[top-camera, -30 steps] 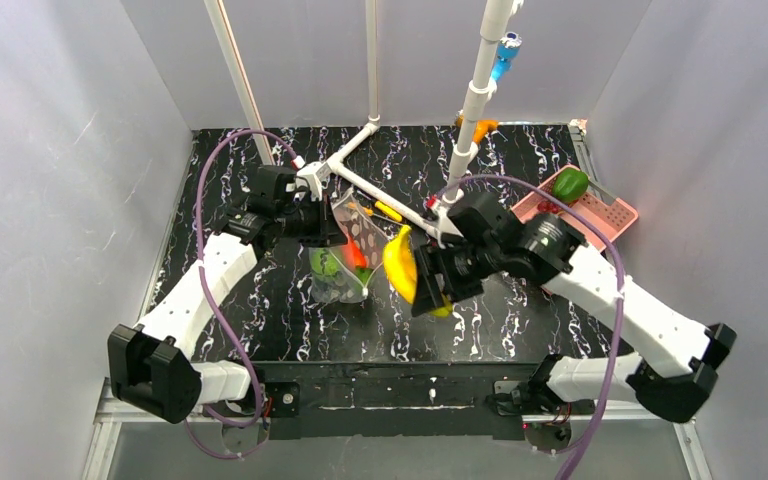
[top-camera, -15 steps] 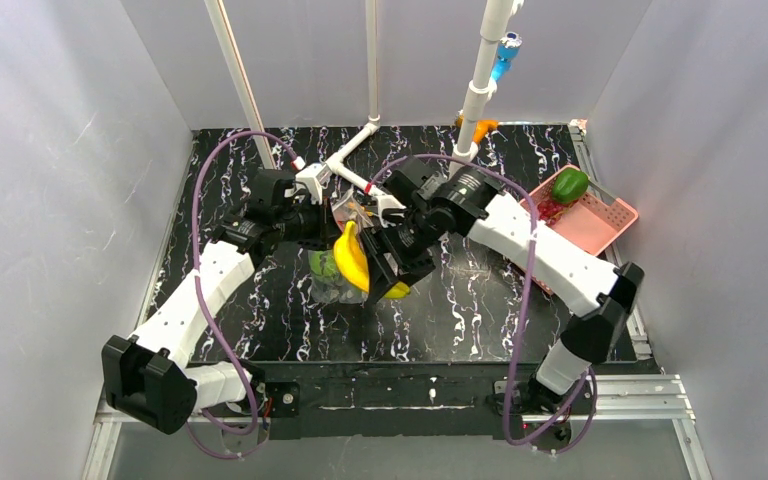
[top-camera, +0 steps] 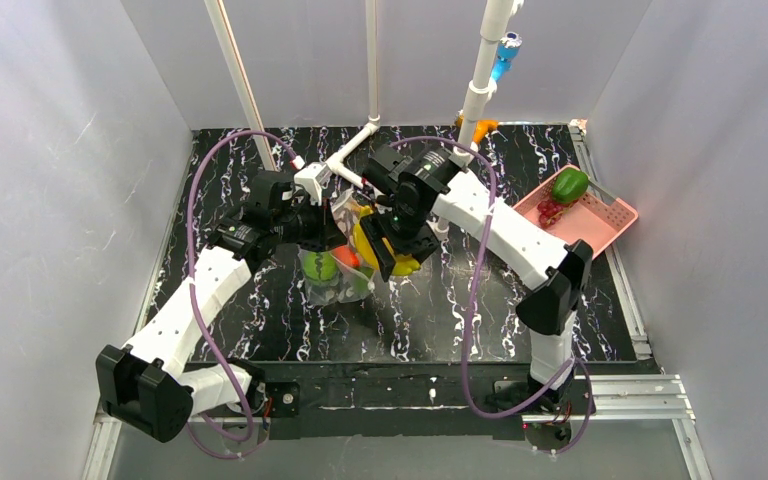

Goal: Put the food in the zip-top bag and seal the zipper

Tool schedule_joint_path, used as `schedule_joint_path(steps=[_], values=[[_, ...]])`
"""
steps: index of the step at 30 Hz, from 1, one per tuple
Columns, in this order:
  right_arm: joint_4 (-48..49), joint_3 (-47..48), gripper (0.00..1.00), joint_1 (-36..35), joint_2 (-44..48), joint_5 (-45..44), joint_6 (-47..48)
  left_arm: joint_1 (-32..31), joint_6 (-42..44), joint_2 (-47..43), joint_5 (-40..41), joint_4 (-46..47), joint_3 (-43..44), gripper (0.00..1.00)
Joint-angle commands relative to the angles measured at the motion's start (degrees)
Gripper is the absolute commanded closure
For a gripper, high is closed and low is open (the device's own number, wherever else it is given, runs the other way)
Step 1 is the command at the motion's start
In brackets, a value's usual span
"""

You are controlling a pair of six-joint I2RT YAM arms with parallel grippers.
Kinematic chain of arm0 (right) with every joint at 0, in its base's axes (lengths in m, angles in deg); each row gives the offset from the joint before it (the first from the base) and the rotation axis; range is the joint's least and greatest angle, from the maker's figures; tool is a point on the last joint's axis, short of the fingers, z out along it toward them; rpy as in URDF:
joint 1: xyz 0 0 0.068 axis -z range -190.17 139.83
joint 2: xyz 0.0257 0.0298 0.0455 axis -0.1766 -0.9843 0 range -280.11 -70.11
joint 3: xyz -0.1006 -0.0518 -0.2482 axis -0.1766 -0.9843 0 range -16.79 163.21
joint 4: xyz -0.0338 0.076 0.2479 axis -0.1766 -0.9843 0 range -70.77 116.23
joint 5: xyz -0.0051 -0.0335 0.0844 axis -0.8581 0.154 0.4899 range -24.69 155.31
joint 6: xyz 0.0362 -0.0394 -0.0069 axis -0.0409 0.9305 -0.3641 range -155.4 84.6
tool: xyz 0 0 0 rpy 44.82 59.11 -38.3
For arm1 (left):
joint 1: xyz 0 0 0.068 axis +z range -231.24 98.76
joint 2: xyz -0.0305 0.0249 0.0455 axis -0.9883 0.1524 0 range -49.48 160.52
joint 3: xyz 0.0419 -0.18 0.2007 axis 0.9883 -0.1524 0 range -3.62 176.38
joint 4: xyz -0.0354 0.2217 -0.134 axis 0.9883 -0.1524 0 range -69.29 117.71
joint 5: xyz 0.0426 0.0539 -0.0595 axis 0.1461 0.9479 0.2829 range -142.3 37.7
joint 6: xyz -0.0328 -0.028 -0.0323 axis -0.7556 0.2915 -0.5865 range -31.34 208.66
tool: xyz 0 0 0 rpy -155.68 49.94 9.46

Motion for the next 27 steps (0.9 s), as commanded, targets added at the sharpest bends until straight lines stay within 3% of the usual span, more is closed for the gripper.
schedule_joint_path(steps=[1,4,14,20,27], values=[[-5.62,6.85,0.78,-0.49,-3.44,-5.38,1.82,-0.44,1.18,-1.7,-1.49,1.22,-0.34,1.0],[-6.56,8.94,0.78,-1.61,-4.76,-5.75,2.56,-0.68,1.18,-1.35,-1.49,1.15,-0.37,1.0],[-6.72,2.51,0.79,-6.28,-3.82,-15.95,3.9,-0.88,1.09,-0.61,-1.67,0.92,-0.11,1.0],[-6.08,5.37,0.77,-6.17,-5.73,-16.22,3.62,-2.57,1.89,0.46,-4.57,0.89,-0.04,1.0],[-4.01,11.38,0.71,-3.2,-7.7,-7.87,1.41,-6.56,3.47,0.84,-3.27,0.2,-0.03,1.0]])
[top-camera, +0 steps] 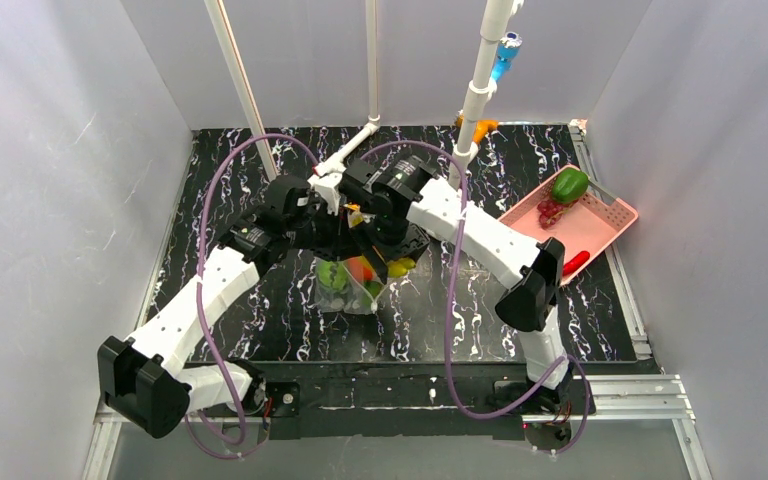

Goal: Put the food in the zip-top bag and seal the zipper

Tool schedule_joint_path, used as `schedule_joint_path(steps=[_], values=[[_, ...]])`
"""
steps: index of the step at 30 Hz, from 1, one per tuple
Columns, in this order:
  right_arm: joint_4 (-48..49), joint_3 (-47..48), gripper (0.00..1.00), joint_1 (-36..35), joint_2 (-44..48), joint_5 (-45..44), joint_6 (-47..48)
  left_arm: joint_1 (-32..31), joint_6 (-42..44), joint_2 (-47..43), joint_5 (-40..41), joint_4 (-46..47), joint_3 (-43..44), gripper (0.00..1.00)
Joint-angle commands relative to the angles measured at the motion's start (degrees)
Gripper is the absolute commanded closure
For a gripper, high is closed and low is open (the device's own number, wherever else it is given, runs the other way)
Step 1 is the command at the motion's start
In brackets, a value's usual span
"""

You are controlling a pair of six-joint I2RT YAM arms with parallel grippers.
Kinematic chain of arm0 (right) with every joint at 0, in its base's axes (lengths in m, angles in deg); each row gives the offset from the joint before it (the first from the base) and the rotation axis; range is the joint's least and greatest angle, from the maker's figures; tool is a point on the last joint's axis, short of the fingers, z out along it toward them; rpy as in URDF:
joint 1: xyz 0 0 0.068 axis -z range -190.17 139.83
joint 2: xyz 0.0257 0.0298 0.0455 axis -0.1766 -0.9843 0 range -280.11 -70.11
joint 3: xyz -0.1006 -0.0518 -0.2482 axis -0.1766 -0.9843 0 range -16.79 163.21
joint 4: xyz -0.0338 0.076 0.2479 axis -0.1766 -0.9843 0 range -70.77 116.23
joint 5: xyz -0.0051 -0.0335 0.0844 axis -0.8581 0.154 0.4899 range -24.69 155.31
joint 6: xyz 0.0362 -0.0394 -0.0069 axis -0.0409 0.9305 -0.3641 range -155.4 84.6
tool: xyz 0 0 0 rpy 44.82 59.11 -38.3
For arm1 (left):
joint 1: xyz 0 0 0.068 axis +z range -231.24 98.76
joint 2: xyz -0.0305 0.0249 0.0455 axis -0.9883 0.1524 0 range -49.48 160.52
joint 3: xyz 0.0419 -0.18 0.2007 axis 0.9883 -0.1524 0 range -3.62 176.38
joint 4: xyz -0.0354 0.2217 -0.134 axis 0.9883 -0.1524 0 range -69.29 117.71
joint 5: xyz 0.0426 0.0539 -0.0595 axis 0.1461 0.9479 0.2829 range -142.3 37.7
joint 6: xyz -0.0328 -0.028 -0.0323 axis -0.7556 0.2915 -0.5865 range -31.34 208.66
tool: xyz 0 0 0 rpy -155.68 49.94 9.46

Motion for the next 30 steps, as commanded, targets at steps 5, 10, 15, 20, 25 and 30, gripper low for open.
schedule_joint_path(steps=[5,10,15,20,25,30], values=[[4.56,1.25,0.68,4.16,1.23,9.54,-3.87,-2.66,1.74,-0.01,-0.83,-0.01,0.11,1.0],[12.36,-3.44,0.64,4.54,3.82,14.19,-7.73,-2.69,1.26,-0.45,-1.75,0.23,0.16,1.0],[19.53,-5.67,0.51,4.69,4.86,15.14,-10.37,-2.69,0.89,-1.07,-2.46,0.68,-0.09,1.0],[20.77,-7.08,0.07,4.61,6.99,13.71,-10.33,-2.69,0.79,-1.44,-1.64,0.78,-0.25,1.0],[21.02,-14.63,0.02,4.54,12.68,13.19,-7.5,-2.69,0.47,-1.6,-0.41,0.53,-0.02,1.0],[21.17,-22.12,0.02,4.52,19.71,11.21,-7.56,-2.64,0.18,-1.34,0.73,0.25,-0.03,1.0]])
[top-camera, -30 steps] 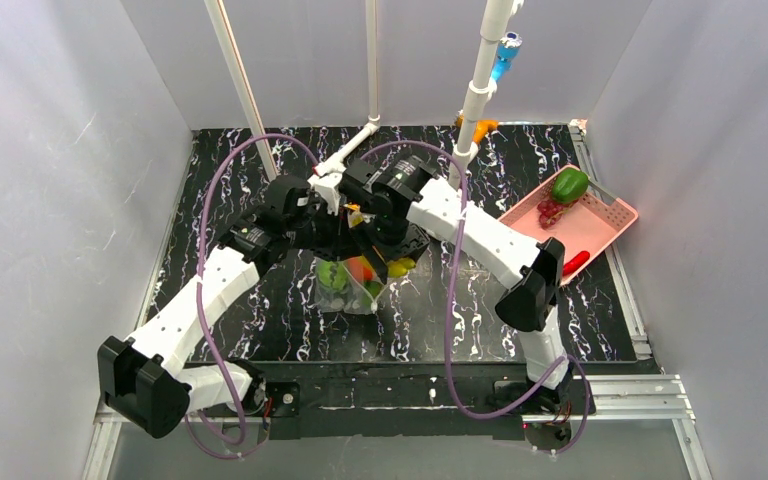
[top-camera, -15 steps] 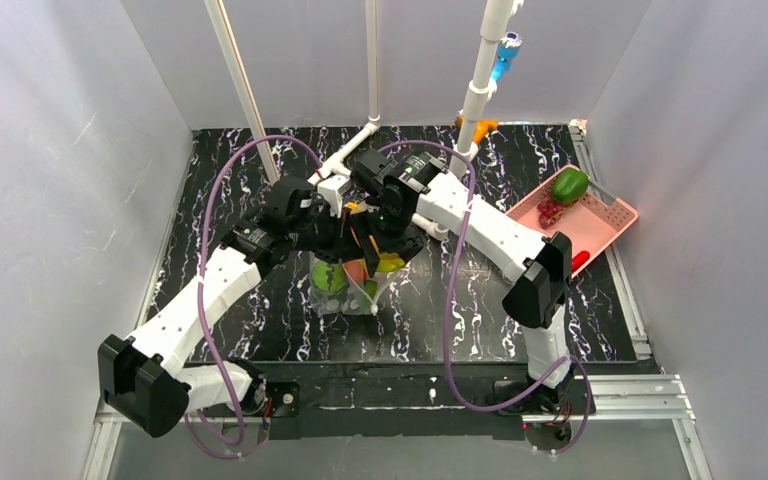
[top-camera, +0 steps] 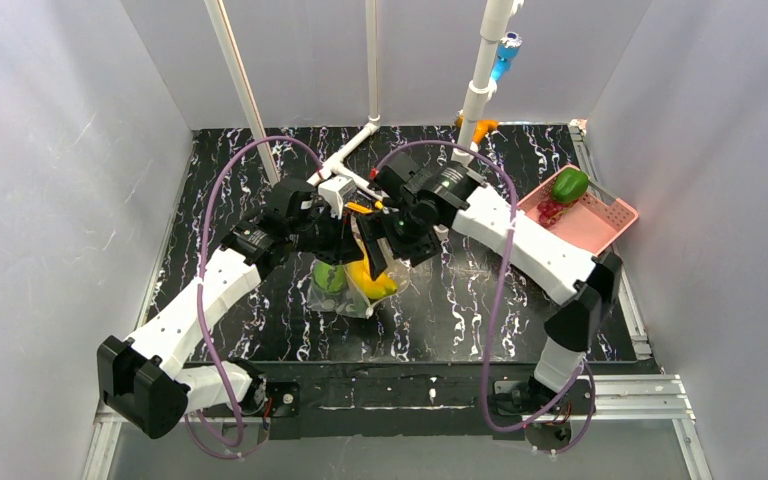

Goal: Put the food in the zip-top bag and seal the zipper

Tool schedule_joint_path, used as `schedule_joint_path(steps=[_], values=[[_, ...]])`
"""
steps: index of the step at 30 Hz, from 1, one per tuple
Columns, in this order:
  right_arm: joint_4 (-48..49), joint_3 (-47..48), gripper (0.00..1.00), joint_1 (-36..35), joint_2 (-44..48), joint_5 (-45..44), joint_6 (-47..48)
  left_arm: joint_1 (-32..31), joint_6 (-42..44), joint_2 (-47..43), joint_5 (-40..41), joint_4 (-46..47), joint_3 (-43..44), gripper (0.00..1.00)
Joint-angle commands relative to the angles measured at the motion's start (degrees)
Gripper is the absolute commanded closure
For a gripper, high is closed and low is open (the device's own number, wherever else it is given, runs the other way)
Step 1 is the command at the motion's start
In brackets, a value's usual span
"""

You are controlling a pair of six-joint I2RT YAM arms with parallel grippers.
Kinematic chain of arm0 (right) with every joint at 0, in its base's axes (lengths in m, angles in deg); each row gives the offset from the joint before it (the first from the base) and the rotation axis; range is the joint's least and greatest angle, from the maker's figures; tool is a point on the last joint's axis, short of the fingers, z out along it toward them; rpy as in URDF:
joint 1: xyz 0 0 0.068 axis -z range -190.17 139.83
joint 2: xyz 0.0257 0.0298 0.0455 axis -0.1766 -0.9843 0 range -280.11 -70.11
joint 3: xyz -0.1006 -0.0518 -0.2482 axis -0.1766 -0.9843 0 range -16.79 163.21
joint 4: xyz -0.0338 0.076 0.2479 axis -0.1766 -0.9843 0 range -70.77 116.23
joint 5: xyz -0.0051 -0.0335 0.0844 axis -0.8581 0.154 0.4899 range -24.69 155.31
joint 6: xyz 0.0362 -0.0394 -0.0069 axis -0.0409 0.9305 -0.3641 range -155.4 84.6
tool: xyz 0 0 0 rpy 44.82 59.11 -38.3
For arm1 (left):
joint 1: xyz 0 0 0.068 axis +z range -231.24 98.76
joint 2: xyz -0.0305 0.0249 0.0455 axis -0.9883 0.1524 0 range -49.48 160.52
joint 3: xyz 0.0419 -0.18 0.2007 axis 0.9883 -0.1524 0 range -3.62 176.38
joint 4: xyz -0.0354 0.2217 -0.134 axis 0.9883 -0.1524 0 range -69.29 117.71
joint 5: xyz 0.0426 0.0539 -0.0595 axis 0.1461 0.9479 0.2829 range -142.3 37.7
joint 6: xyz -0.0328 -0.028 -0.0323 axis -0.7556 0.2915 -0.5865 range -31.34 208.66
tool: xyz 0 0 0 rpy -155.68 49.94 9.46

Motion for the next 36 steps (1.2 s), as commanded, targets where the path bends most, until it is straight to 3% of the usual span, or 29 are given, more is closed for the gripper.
schedule_joint_path(steps=[1,5,6,9,10,15,25,36], values=[[3.42,-6.76,0.02,-0.57,8.09,-0.32,0.38,-0.34,-0.17,-1.05,-0.04,0.86,0.29,1.0],[9.7,-16.66,0.02,-0.57,15.04,0.06,-2.7,-0.22,-0.42,-0.78,0.02,0.86,0.34,1.0],[11.29,-19.03,0.06,-0.43,16.55,-0.39,-3.77,-0.22,-0.43,-0.89,0.01,0.86,0.28,1.0],[19.31,-27.37,0.39,0.86,22.07,0.12,-9.11,-0.22,-0.44,-1.27,0.39,1.02,0.15,1.0],[22.39,-30.68,0.44,1.52,23.42,1.85,-10.95,-0.22,-0.44,-1.39,0.44,1.08,0.12,1.0],[29.89,-35.42,0.45,4.47,25.26,2.24,-14.78,-0.22,-0.44,-1.65,0.11,1.3,-0.15,1.0],[31.94,-35.18,0.61,5.24,18.65,2.82,-13.14,-0.17,-0.52,-2.69,0.09,1.65,-0.35,1.0],[32.04,-39.26,0.58,4.7,19.08,-1.42,-11.08,-0.22,-0.53,-2.69,0.38,1.56,-0.35,1.0]])
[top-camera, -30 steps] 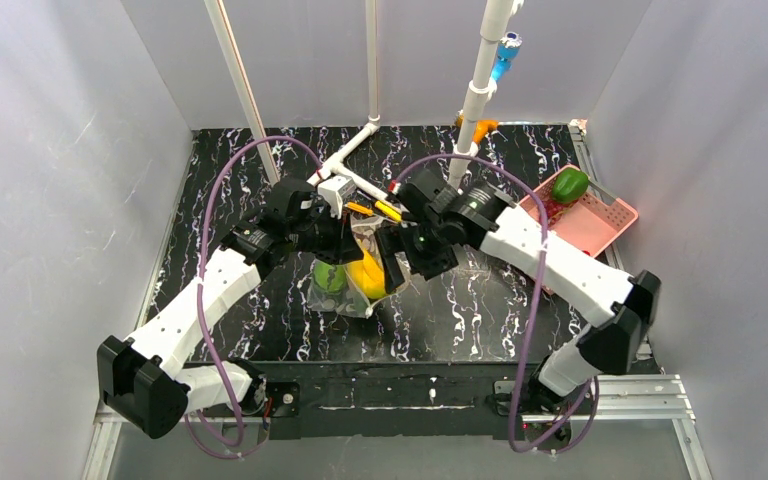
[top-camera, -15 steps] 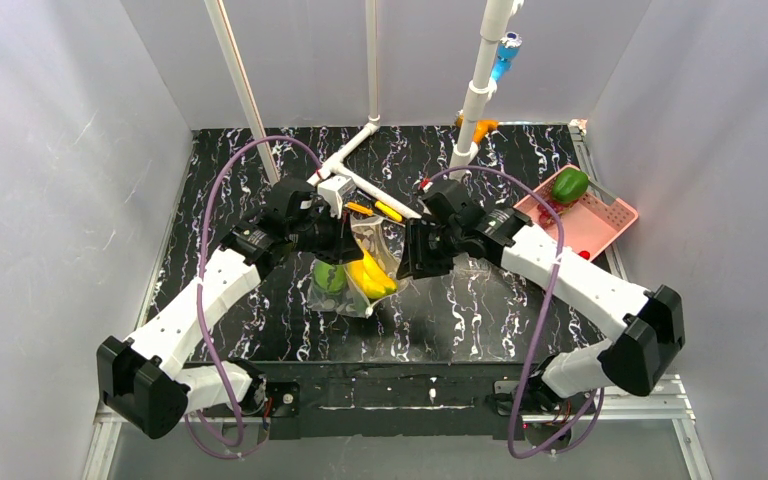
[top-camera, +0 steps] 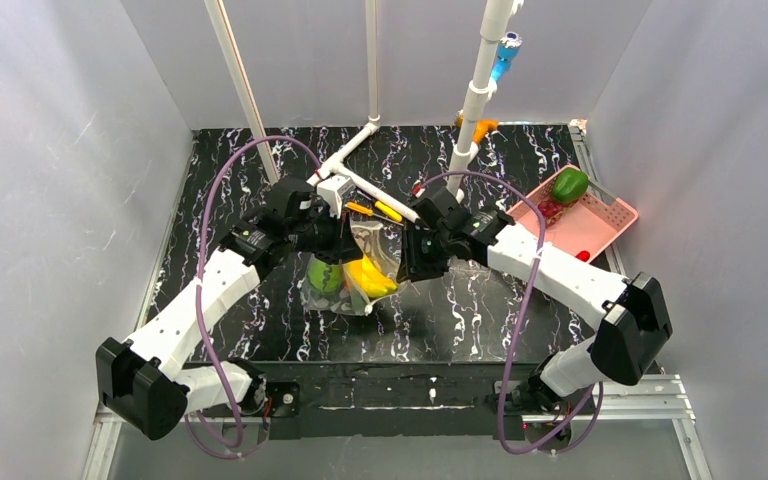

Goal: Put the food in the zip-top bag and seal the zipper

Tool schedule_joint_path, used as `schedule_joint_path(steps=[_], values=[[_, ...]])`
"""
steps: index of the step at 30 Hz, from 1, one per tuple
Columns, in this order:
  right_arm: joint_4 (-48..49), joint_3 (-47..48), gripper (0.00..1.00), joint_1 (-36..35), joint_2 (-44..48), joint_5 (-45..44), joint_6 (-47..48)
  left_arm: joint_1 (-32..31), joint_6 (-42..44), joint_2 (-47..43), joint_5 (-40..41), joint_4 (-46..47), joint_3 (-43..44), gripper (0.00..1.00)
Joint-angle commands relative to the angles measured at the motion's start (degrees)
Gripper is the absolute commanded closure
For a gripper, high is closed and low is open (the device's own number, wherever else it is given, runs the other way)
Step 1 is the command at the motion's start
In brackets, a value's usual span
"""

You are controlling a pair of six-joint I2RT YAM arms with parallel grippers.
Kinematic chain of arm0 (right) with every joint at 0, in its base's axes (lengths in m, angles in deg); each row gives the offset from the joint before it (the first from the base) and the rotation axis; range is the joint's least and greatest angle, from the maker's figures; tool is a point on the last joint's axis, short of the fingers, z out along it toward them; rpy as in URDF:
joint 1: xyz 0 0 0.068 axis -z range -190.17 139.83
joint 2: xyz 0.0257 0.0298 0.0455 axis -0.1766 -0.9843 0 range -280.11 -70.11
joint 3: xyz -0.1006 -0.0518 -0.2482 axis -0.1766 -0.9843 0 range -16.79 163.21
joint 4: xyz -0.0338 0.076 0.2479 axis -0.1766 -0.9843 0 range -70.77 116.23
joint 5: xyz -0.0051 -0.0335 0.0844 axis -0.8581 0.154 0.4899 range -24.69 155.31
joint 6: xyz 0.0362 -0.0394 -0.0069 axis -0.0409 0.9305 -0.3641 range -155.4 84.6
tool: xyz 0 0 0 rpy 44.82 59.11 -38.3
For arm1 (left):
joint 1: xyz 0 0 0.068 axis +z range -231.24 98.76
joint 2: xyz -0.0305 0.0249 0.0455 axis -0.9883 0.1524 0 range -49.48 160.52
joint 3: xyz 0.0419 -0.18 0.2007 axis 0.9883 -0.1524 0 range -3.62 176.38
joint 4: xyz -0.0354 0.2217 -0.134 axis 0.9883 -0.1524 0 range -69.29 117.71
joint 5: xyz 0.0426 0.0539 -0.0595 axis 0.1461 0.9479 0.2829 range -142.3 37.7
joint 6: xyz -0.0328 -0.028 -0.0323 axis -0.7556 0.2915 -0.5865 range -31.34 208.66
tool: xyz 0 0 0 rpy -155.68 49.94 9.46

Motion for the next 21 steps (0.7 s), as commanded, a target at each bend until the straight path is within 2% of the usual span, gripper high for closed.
schedule_joint_path(steps=[1,4,6,9,12,14,15,19,21], values=[[1.54,-2.35,0.59,-0.46,1.04,-1.34,0.93,-0.17,-0.06,-2.42,0.02,1.41,-0.43,1.0],[0.98,-2.82,0.6,-0.46,1.82,-2.67,0.79,-0.17,0.0,-2.35,0.42,1.43,-0.59,1.0],[0.51,-3.23,0.55,-0.44,3.05,-3.63,1.2,-0.16,0.03,-2.07,0.53,1.41,-0.62,1.0],[2.14,-4.61,0.54,-0.46,4.15,-2.97,1.47,-0.17,0.02,-1.77,0.21,1.29,-0.46,1.0],[5.9,-6.05,0.68,-0.46,3.84,0.54,-0.07,-0.17,-0.35,-2.31,0.01,1.3,-0.39,1.0],[7.83,-5.99,0.9,-0.46,4.01,2.34,-1.33,-0.13,-2.73,-3.0,0.28,1.31,0.0,1.0],[7.72,-4.64,0.97,-0.59,4.25,3.21,-1.63,-0.09,-4.99,-2.96,0.62,0.52,0.87,1.0],[-2.3,5.99,0.99,-1.03,6.61,1.11,0.25,-0.09,-17.06,-0.27,1.27,-10.25,9.61,1.0],[-5.78,10.92,0.99,-1.16,7.65,2.0,1.71,-0.09,-23.0,-0.82,-0.71,-12.48,11.64,1.0]])
